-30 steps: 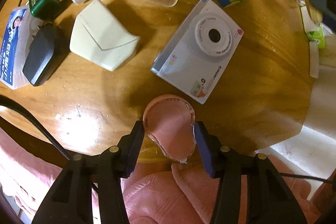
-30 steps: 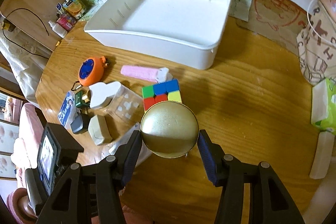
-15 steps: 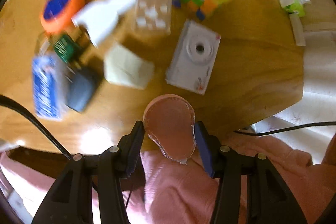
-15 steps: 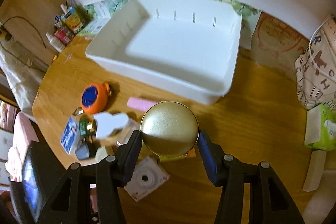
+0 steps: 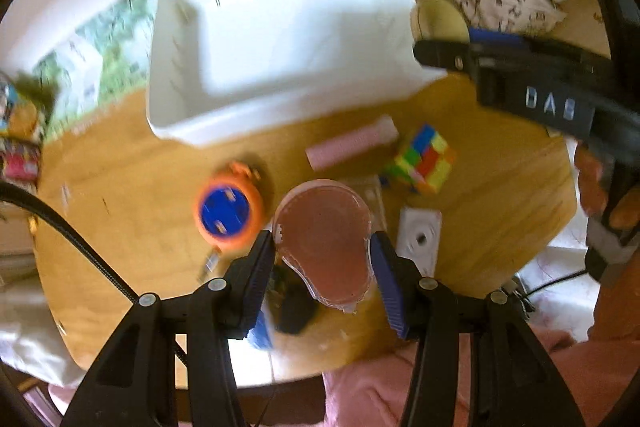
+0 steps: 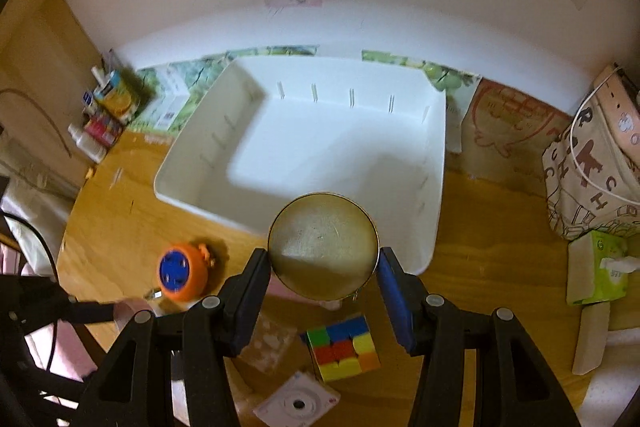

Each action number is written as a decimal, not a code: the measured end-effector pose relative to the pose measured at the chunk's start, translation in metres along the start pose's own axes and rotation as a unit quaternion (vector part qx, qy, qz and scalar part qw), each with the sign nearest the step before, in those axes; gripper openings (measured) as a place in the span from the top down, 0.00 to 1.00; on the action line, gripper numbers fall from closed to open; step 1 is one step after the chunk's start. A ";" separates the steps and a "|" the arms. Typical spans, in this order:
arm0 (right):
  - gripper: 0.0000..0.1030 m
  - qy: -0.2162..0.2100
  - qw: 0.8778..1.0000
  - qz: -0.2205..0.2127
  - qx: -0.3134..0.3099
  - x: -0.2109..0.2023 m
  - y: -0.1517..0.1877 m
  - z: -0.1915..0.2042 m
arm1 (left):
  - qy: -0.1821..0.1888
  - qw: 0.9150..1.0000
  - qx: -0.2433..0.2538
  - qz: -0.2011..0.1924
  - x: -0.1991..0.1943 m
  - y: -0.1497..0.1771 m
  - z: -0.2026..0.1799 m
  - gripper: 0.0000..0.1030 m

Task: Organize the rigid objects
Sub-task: 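Carry both compacts over the white tray and open both tools to drop them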

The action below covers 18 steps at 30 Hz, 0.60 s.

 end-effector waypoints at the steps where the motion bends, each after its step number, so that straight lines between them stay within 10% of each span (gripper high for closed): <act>1: 0.47 0.002 1.000 -0.005 0.004 0.000 -0.004 0.000 | -0.003 1.000 0.004 -0.008 -0.001 -0.007 0.005 0.49; 18: 0.47 0.018 0.995 -0.079 0.059 0.038 -0.047 -0.008 | -0.005 0.987 -0.026 -0.157 0.022 -0.089 0.073 0.49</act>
Point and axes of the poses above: each gripper's, at about its wrist camera, not at the fingertips, and x roughly the way its jaws point, z to its left, y to its underside, the point moved 2 cm from there along x, roughly the way its jaws point, and after that the axes turned 13 degrees about -y, right-handed, at the moved point
